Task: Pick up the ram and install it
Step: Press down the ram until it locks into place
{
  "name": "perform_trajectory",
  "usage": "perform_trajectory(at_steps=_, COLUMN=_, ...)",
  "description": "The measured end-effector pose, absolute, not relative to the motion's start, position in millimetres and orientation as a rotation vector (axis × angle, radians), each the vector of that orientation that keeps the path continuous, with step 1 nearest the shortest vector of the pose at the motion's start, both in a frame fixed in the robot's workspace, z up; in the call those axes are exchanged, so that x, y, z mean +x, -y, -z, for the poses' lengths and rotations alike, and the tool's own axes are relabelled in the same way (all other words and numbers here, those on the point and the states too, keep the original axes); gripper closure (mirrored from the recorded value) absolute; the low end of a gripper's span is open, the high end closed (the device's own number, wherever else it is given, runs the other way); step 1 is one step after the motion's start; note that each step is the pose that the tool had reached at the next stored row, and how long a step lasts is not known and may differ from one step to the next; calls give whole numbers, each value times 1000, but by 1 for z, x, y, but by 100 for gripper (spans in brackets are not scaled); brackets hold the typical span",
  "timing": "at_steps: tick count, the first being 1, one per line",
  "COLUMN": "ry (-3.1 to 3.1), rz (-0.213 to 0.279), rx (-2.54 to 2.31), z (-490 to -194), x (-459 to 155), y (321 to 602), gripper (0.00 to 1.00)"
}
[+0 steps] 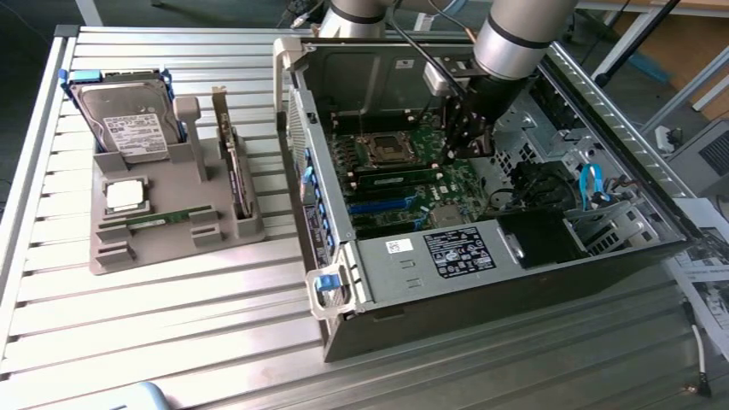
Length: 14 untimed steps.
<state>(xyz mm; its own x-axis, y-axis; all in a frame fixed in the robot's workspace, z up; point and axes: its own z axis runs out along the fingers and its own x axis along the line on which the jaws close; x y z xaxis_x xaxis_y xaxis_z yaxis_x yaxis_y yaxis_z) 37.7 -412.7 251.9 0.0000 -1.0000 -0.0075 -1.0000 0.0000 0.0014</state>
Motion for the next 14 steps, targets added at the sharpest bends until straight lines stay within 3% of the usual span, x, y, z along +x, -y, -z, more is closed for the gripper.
perform_trajectory(at_steps=14, ry=-2218, rz=-10, rx=-2218, z=-240, x=38, y=413, gripper=89)
